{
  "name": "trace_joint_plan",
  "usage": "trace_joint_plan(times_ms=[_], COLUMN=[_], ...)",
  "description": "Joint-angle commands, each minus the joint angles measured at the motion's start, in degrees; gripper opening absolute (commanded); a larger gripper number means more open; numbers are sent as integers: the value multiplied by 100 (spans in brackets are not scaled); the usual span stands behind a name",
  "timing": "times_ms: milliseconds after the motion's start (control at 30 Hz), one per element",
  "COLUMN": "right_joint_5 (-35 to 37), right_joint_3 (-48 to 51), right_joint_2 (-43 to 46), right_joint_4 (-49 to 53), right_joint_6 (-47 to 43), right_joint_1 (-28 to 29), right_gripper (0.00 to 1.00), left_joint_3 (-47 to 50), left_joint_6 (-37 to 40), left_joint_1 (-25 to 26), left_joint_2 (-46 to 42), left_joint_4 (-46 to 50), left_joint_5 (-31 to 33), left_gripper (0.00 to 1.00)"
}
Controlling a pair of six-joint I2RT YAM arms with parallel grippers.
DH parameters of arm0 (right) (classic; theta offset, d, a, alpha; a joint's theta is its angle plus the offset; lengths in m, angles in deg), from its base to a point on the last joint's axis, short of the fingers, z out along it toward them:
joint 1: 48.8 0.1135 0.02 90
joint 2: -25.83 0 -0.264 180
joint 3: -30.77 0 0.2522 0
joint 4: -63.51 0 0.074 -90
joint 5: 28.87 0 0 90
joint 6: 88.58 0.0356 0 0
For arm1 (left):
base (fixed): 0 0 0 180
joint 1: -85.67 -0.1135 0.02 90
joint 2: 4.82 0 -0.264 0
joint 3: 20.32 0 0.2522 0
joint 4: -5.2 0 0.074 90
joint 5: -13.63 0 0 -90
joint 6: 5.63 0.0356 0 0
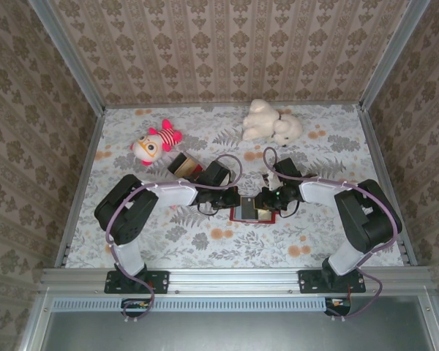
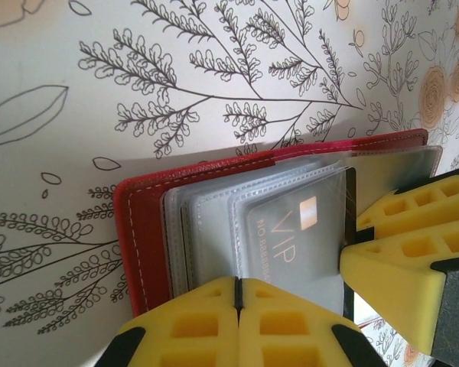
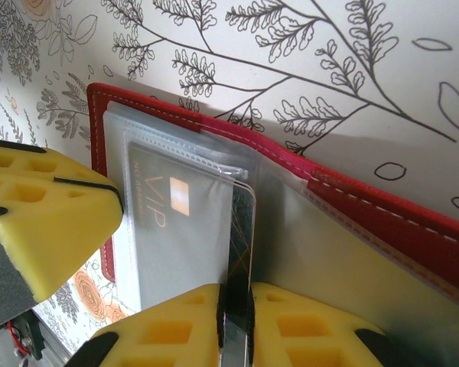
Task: Take the credit cards out of the card holder
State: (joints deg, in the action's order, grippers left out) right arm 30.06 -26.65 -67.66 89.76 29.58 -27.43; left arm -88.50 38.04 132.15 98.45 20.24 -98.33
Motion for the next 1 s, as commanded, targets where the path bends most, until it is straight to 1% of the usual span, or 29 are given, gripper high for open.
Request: trace_joint_plan(times_ms=[0,133,200,300,467,667,967], right_joint_5=[84,66,-7,-92,-126,-114,-346], right_joint_3=[-55,-41,-5,46,71,46,17], right_joint_2=[72,127,196,308,359,105,-168], right_joint_4=[294,291,255,234,252,206,54], right_joint_6=[-117,-109,-109,-93,-96,-48,-91], right_joint_1=[-33,-40,-61,-92,-130,-133,-131], right_gripper=[19,25,26,25,21,21,22], left_joint_3=[64,97,98,86,37,42,63], left_joint_6=[-34,-29,-26,-10,1,-13,-34], left_joint_1=[15,14,12,15,18,10,13], left_joint_2=[153,150,150,143,120,115,98], left_joint_4=[452,476,479,477,492,479,443], left_joint_5=[293,319,324,306,291,288,269], left_gripper=[0,0,0,0,0,0,0])
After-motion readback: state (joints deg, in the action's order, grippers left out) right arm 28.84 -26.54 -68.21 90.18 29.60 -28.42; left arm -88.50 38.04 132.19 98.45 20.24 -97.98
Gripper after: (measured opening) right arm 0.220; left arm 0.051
